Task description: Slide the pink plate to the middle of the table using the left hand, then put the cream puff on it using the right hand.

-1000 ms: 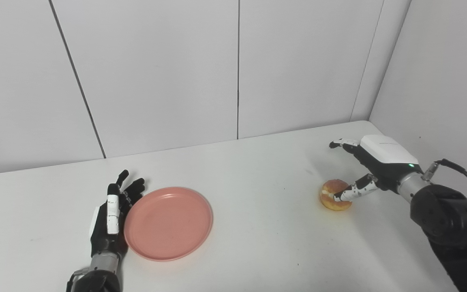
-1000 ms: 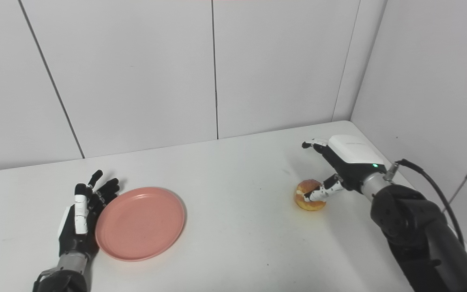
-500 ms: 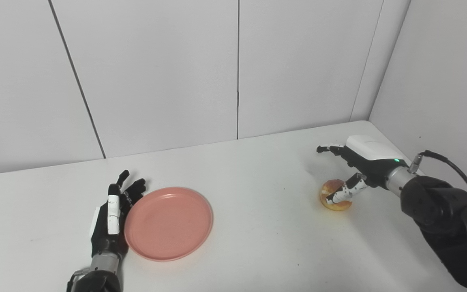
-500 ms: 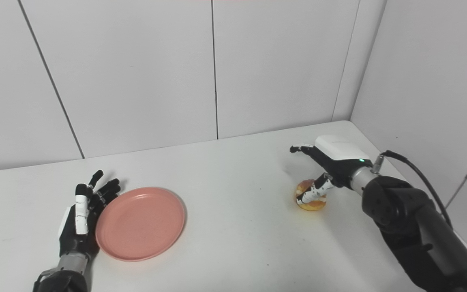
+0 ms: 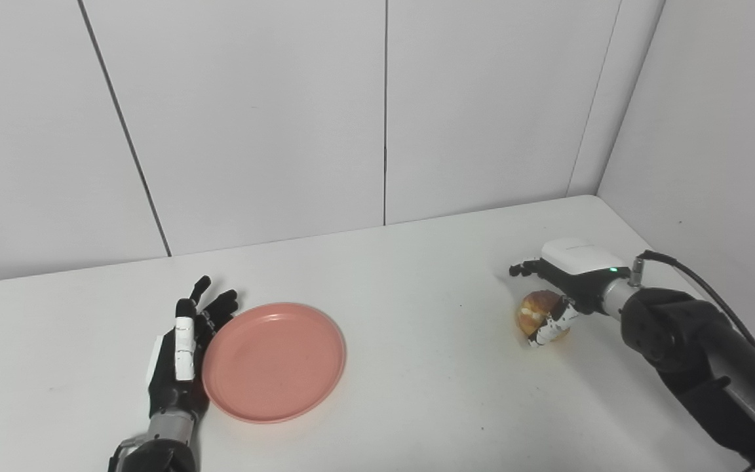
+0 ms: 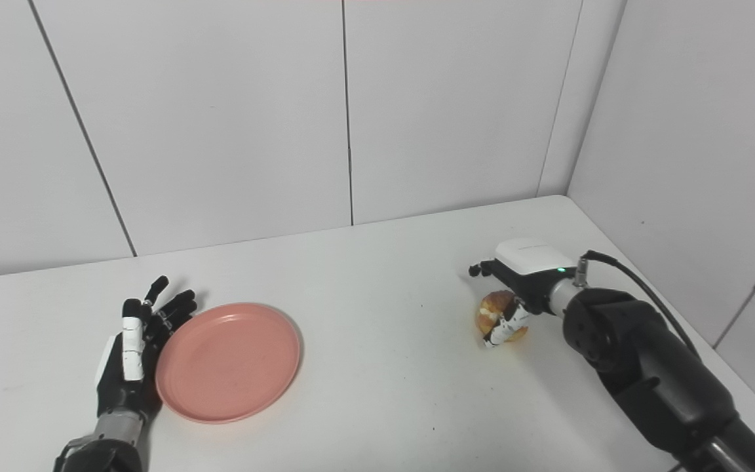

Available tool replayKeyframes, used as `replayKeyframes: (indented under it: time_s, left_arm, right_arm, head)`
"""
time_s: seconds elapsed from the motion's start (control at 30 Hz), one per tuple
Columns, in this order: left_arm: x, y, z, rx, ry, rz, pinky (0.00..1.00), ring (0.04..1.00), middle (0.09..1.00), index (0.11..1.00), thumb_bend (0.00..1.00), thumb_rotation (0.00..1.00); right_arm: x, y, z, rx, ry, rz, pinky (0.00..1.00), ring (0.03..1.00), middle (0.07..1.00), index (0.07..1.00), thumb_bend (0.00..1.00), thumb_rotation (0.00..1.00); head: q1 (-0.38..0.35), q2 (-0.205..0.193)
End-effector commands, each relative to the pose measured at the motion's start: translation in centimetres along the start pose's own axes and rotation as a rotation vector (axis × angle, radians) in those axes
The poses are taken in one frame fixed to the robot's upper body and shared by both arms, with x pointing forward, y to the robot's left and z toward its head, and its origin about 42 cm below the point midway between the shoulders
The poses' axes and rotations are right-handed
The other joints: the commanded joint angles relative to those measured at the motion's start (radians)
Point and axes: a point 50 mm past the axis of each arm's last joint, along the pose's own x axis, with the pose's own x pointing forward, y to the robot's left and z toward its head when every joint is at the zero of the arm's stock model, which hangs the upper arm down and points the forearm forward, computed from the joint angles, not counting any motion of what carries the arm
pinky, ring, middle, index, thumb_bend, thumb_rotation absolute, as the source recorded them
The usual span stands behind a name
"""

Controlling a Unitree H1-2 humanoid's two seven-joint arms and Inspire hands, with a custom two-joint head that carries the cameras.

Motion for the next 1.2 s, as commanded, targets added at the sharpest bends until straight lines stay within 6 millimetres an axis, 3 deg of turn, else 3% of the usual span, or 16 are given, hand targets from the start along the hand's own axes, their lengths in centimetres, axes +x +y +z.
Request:
replayKeyframes:
  time_s: [0.0,0.6,0.77,0.83,0.9,1.0,1.07,1.1,1.17]
  left_arm:
    - [-1.7,0.4,-2.8,-0.009,0.142,0.01,0.85,0.815,0.792,0.9,0.91,0.98]
    - [-1.7,0.3,-2.9,-0.016,0.151,0.01,0.84,0.813,0.791,0.894,0.89,0.97]
    - [-1.7,0.2,-3.0,-0.015,0.152,0.002,0.84,0.813,0.794,0.891,0.89,0.97]
    - [-1.8,0.1,-3.0,-0.017,0.152,0.001,0.84,0.815,0.796,0.89,0.89,0.97]
    - [-1.8,0.1,-3.0,-0.021,0.152,0.002,0.85,0.818,0.796,0.89,0.89,0.97]
    - [-1.9,0.1,-3.1,-0.024,0.154,0.004,0.84,0.818,0.791,0.887,0.89,0.96]
    - [-2.0,0.0,-3.1,-0.026,0.156,0.002,0.84,0.816,0.789,0.885,0.89,0.96]
    - [-2.0,0.1,-3.1,-0.027,0.156,0.0,0.84,0.818,0.792,0.887,0.89,0.96]
    - [-2.0,0.0,-3.1,-0.026,0.156,-0.001,0.84,0.818,0.795,0.89,0.89,0.96]
  right_arm:
    - [0.0,-3.0,-0.8,-0.063,-0.006,-0.096,0.63,0.789,0.823,0.803,1.0,0.26]
    - [0.2,-2.1,-1.4,-0.096,0.022,-0.065,0.64,0.786,0.818,0.779,1.0,0.28]
    - [0.0,-1.8,-1.4,-0.062,0.024,-0.056,0.61,0.767,0.814,0.776,1.0,0.25]
    - [-0.1,-1.6,-1.3,-0.048,0.027,-0.054,0.58,0.746,0.802,0.775,1.0,0.23]
    - [-0.1,-1.5,-1.2,-0.036,0.034,-0.046,0.5,0.636,0.73,0.737,1.0,0.18]
    - [0.0,-1.1,-1.1,-0.015,0.038,-0.044,0.5,0.61,0.684,0.689,0.93,0.09]
    - [0.1,-0.8,-1.2,0.001,0.033,-0.058,0.46,0.546,0.63,0.654,0.88,0.02]
    - [0.1,-0.7,-1.2,0.008,0.031,-0.066,0.43,0.508,0.561,0.636,0.73,0.01]
    - [0.1,-0.5,-1.2,0.012,0.027,-0.087,0.37,0.446,0.477,0.566,0.58,0.0]
  head:
    - [0.002,0.001]
    - [0.003,0.006]
    - [0.003,0.009]
    - [0.004,0.011]
    - [0.004,0.012]
    - [0.005,0.013]
    - [0.005,0.014]
    - [0.005,0.014]
    - [0.006,0.016]
